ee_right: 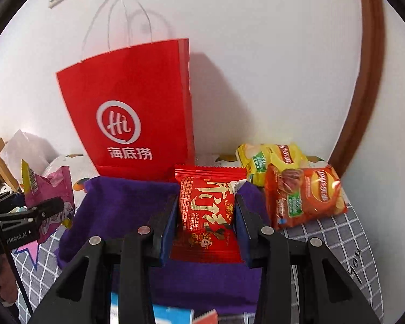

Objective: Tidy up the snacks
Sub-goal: 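Carry both packets to the purple towel and release the red packet from the right tool, then release the pink packet onto the towel with the left tool while the right tool grasps the Toy Story bar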

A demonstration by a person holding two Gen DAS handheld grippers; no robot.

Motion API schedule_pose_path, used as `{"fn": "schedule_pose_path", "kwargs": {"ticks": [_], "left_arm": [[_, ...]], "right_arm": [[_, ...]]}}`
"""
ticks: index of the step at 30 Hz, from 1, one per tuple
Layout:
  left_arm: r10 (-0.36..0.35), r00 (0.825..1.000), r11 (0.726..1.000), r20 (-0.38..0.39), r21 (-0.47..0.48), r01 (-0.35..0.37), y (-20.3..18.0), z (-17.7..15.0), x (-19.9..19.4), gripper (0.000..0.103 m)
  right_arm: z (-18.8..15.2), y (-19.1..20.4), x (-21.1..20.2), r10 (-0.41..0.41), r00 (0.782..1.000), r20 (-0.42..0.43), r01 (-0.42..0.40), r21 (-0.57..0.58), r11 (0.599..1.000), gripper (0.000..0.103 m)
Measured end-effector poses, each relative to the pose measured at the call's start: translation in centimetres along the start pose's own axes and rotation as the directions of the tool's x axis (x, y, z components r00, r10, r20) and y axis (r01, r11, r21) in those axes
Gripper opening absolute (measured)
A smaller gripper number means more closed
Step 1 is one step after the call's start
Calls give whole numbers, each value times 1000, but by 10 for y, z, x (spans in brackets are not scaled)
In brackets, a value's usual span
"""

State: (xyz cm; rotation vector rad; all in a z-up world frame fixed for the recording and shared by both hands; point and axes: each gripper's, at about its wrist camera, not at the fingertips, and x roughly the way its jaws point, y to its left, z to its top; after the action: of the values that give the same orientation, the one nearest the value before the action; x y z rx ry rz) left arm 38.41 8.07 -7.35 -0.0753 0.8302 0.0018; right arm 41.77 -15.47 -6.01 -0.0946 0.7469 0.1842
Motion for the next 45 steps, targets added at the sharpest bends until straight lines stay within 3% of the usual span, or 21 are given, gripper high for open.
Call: {"fn": "schedule_pose_path", "kwargs": {"ticks": [7,15,26,32,37,42,45], "left_arm": [[-34,999,999,-33,-8,34,-9,9,33,59],[-55,994,999,-95,-8,54,2,3,68,59],[-80,986,997,-145,-23,78,8,-1,88,59],[-78,985,997,-155,-23,76,5,-2,94,60],[-83,983,996,-161,-29,80,6,-3,94,60],[-124,978,992,-165,-41,118,9,-2,91,61],[-129,981,992,-145,-34,125,6,0,84,75]], "right_arm": [[15,-7,43,47,998,-29,-46,43,998,39],[-4,-25,98,65,978,-198,-53,67,996,39],[-24,-30,133,47,952,-303,-33,49,998,40],[-29,-26,141,40,944,-327,-31,33,999,42],[-27,-23,140,35,945,-326,-31,18,999,65],[-19,-23,122,32,960,-279,-27,22,999,68],[-13,-27,102,51,969,-241,-39,52,998,68]]}}
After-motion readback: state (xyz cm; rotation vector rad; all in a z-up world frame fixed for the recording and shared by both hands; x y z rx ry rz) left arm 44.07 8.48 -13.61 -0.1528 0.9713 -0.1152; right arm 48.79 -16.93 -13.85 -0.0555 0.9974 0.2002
